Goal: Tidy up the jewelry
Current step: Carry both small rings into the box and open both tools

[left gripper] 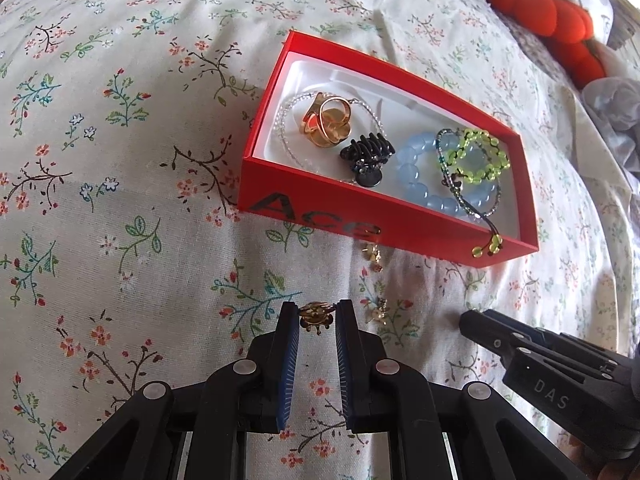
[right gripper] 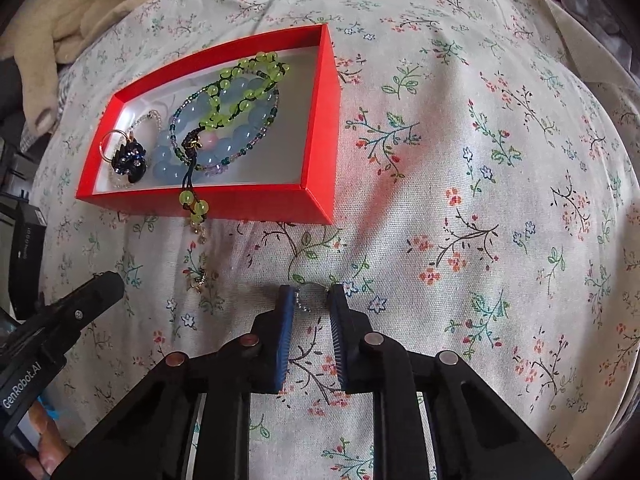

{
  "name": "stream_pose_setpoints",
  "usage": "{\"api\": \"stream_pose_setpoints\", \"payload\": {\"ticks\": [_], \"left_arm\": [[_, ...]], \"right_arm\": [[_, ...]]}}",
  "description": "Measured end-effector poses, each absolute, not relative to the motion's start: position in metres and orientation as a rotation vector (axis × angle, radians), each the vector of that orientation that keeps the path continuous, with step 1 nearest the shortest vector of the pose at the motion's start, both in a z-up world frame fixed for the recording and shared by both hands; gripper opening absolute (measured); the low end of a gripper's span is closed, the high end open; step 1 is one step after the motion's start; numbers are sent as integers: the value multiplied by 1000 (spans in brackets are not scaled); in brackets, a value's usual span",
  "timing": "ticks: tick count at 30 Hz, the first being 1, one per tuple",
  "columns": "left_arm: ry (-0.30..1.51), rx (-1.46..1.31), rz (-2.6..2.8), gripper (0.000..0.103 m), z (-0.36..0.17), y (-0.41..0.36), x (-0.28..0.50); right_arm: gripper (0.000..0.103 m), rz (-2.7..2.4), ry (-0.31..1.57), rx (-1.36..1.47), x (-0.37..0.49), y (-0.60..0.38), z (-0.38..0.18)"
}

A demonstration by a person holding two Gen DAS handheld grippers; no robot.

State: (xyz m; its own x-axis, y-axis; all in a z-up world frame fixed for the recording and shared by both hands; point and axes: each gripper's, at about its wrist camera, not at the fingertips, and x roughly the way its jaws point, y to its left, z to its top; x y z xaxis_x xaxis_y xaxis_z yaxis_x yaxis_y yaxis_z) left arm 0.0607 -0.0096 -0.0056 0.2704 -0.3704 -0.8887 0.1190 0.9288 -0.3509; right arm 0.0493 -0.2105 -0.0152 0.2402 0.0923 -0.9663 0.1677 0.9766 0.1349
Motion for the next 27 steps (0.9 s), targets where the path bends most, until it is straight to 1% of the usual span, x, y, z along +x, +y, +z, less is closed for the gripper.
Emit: {"api": "stream_pose_setpoints", "payload": {"ticks": [9,15,21,27], "left_arm": [[1214,-279,-350,13,8,1,61],[1136,-305,-387,13,24,4,61],[1050,-276,-424,13,34,-9,68],[1005,-250,-483,13,36,-32,78]], "right_arm": [[19,-21,1276,274,35,-228,10],[19,-14,1216,332,27,-239,30],[19,-11,1167,365,24,-243,42],[19,3,1129,373,31,-243,50]]}}
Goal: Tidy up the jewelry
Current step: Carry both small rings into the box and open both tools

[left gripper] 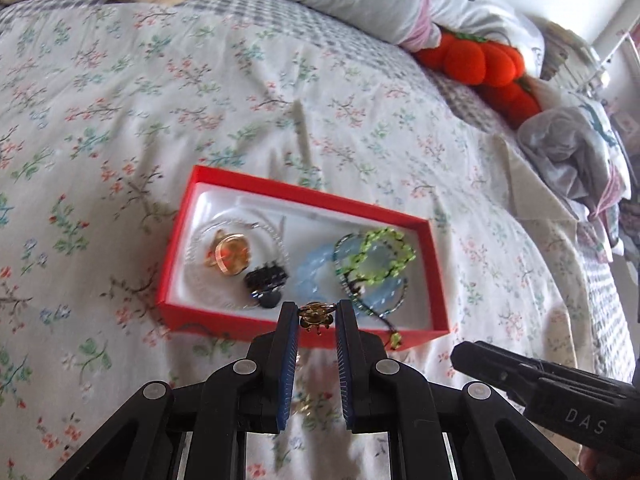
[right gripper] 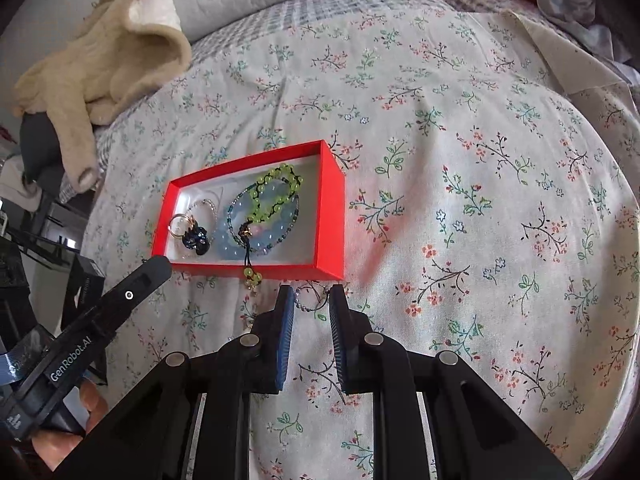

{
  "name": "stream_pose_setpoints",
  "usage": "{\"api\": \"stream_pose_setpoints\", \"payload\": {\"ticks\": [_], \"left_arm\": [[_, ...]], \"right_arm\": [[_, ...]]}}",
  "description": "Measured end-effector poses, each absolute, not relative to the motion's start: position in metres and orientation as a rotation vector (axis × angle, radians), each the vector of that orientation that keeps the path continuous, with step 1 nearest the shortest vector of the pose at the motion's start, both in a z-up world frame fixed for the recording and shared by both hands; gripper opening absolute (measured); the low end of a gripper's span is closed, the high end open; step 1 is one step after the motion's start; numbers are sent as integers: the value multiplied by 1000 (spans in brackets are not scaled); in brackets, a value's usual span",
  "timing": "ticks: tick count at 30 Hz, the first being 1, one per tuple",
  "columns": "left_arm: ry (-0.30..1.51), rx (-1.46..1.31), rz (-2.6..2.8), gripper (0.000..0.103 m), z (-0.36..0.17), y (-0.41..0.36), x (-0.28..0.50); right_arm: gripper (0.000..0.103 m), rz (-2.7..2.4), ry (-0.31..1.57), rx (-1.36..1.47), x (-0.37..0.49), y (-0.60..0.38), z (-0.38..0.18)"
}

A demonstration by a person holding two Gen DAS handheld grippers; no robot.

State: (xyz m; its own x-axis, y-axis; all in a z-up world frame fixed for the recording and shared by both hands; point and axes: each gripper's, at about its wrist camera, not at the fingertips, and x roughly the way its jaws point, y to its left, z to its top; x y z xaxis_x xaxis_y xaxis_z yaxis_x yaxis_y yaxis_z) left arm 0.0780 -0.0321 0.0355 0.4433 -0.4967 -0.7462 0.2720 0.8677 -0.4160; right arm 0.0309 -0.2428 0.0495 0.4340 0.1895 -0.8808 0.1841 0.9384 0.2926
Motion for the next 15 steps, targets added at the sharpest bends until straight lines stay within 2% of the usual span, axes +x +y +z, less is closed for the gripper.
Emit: {"api": "stream_pose_setpoints", "payload": {"ticks": [13,14,15], "left_arm": [[1051,-242,-459,14,18,-53,93],[1051,-243,-458,15,19,-53,93],[1051,-244,-454,22,20,-52,92]], "right_arm": [[19,-10,1137,377,39,-254,46],[19,-10,1136,378,39,-254,46],[19,-9,1136,379,39,-255,46]]}}
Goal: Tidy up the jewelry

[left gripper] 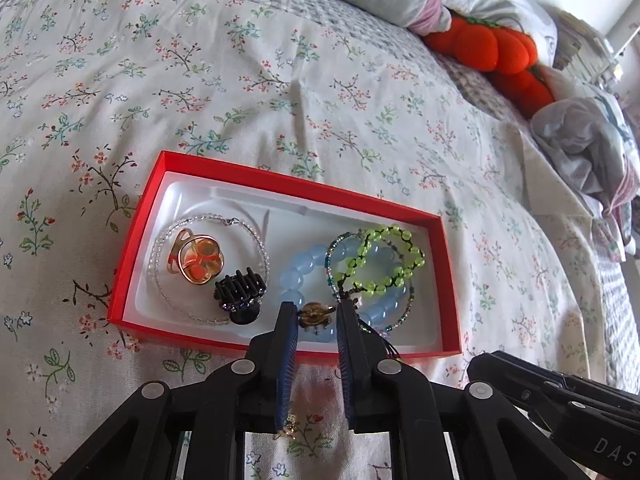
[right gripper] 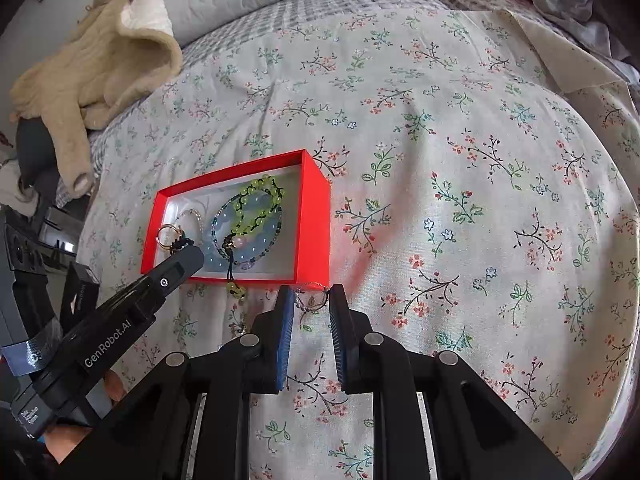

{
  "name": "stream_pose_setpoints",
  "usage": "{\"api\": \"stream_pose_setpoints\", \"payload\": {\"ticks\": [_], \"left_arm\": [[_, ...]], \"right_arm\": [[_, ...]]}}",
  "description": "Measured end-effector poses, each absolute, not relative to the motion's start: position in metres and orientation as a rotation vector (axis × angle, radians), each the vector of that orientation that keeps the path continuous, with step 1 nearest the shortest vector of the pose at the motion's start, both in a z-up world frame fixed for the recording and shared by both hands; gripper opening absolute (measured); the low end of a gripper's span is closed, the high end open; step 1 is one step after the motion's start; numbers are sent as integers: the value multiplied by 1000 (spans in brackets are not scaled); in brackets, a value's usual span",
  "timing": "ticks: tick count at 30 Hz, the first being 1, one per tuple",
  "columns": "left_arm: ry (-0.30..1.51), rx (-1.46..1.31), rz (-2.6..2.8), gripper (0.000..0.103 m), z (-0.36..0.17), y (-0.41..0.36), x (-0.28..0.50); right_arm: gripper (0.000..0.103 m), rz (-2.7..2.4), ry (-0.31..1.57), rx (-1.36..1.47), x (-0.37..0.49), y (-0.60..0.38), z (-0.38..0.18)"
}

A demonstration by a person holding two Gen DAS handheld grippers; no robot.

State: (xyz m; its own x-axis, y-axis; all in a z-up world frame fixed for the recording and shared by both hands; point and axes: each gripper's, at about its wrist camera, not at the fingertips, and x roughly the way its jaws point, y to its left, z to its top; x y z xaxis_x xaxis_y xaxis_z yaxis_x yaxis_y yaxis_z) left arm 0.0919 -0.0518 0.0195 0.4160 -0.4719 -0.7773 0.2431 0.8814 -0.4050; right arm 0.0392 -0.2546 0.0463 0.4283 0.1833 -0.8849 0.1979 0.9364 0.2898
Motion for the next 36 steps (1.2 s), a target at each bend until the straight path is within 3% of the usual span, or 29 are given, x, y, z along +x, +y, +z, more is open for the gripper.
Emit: {"api": "stream_pose_setpoints", "payload": {"ticks": [1,3,11,21,36], "left_arm": [[1047,-247,-453,32,21,-50,91],[1035,-251,-449,39,25,-47,87],[1029,-236,-416,39,36,-24,72],[1102,-172,-315,53,17,8,72],[1208,-117,-287,64,-12,20,79]], "right_arm": [[19,-9,1135,380,39,-255,47],[19,-9,1134,381,39,-254,47],[19,-13,1108,373,44,-251,53],[19,-2,1079,361,62,-237,53],[20,13,1066,394,95,-222,39]]}}
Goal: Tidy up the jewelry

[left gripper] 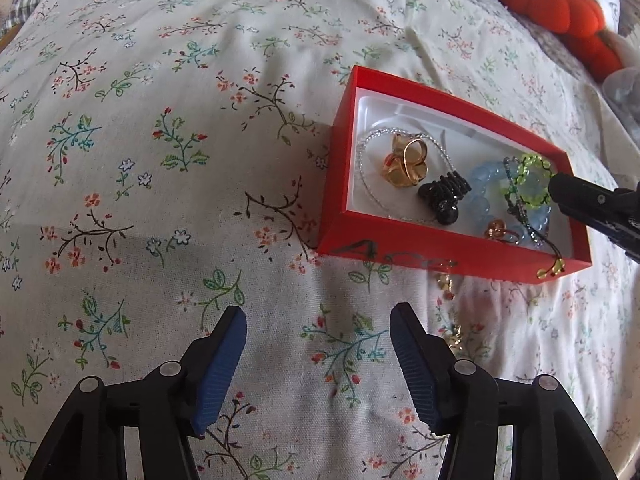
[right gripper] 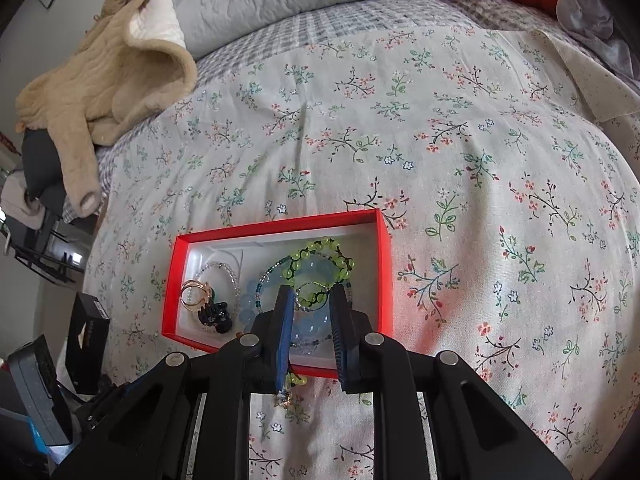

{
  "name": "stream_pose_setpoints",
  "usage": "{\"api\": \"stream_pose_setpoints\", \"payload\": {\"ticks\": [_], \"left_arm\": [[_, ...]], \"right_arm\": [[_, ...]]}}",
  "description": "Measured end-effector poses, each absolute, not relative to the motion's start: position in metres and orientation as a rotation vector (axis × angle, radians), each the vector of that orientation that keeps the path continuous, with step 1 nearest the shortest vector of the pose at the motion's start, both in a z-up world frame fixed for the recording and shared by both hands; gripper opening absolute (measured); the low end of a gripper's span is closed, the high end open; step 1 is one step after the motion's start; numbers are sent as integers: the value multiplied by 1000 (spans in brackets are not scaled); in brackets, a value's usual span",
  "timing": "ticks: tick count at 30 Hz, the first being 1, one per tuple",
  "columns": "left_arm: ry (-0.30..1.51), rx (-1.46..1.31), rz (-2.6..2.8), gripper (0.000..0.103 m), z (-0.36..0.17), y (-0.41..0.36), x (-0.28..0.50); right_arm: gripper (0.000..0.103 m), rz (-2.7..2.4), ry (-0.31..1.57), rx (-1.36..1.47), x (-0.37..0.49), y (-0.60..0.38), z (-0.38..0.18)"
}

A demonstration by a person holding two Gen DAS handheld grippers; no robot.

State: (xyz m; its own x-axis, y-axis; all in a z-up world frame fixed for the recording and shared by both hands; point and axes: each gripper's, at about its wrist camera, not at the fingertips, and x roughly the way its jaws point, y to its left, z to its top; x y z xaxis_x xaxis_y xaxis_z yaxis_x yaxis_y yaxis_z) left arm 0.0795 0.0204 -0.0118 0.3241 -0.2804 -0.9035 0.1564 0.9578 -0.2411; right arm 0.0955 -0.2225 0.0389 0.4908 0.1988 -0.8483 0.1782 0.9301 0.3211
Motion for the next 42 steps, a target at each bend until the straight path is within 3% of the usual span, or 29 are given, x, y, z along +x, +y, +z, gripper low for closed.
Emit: {"api": "stream_pose_setpoints", "payload": {"ticks": [7,18,31,39,42], "left_arm": [[1218,-112,-294,64,-14,17,80],[1231,-109,-312,64,-10,8,71],[1278,-128,-367,63,-16,-9,64],[1311,-159,-455,32,-23,-30,66],[1321,-156,-473,26,-26,-39,67]], "right_arm": [[23,21,1058,406,97,-222,39],[47,24,1039,424,77,-228,58],[49,-25,1149,394,51,-230,42],[49,-53,1218,375,45,-238,24],[49,-59,1233,368,45,-241,20]]}}
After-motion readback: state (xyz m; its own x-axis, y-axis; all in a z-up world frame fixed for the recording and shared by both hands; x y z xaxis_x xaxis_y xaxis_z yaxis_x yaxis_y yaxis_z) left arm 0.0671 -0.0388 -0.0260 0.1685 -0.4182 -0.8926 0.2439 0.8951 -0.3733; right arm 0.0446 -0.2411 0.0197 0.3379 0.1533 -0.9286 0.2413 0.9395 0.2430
